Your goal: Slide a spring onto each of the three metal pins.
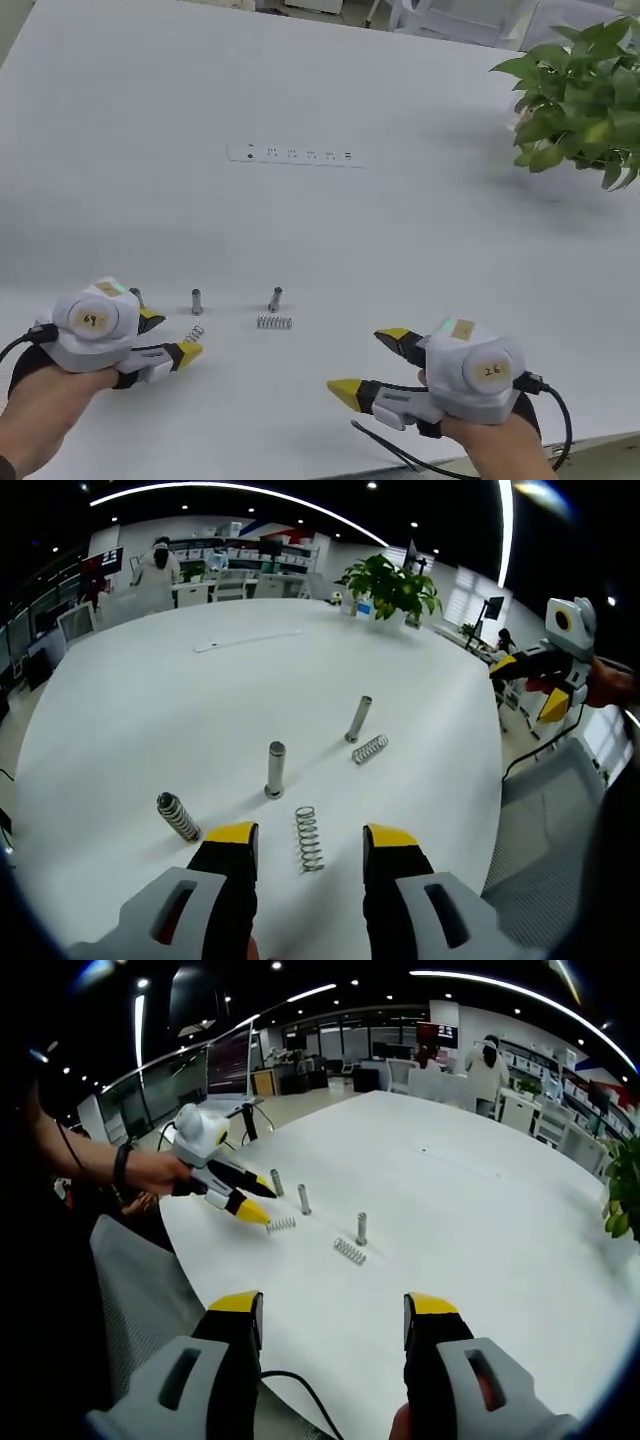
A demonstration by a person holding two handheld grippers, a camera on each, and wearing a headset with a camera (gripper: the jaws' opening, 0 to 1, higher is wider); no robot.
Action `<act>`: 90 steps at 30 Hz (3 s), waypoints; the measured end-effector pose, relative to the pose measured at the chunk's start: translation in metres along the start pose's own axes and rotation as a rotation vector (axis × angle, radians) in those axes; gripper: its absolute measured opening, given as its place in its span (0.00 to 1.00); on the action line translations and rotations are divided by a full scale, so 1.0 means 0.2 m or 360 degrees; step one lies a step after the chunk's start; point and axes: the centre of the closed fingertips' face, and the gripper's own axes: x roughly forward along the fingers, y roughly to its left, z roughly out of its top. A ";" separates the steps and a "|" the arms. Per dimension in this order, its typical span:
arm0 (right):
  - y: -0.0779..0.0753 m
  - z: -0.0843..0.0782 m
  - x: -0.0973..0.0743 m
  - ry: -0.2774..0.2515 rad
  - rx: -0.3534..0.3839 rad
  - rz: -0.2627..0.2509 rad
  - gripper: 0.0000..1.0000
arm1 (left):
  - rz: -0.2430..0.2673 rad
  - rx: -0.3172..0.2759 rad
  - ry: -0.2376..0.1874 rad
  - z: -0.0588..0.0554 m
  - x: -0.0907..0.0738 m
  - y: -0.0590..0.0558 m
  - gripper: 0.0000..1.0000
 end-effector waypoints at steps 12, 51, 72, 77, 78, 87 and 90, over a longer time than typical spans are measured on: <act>-0.02 0.00 -0.02 0.0008 -0.0013 -0.0001 0.55 | 0.0035 -0.0041 0.0080 -0.12 0.07 0.02 0.17; 0.04 0.02 0.00 -0.0045 -0.0013 0.0066 0.52 | -0.0022 -0.0061 -0.0001 -0.08 -0.18 -0.02 0.03; 0.11 0.00 0.04 -0.0022 -0.0019 0.0156 0.52 | -0.0034 0.0031 -0.0040 -0.06 -0.32 -0.13 0.03; 0.15 0.00 0.06 -0.0017 -0.0033 0.0189 0.52 | -0.0054 0.0073 -0.0062 -0.03 -0.35 -0.16 0.03; 0.15 0.00 0.07 -0.0014 -0.0038 0.0196 0.52 | -0.0058 0.0080 -0.0067 -0.03 -0.35 -0.17 0.03; 0.24 0.03 0.11 -0.0022 -0.0080 0.0284 0.49 | -0.0111 0.0213 -0.0104 0.05 -0.41 -0.26 0.03; 0.27 0.04 0.12 -0.0020 -0.0088 0.0309 0.48 | -0.0123 0.0237 -0.0117 0.08 -0.41 -0.28 0.03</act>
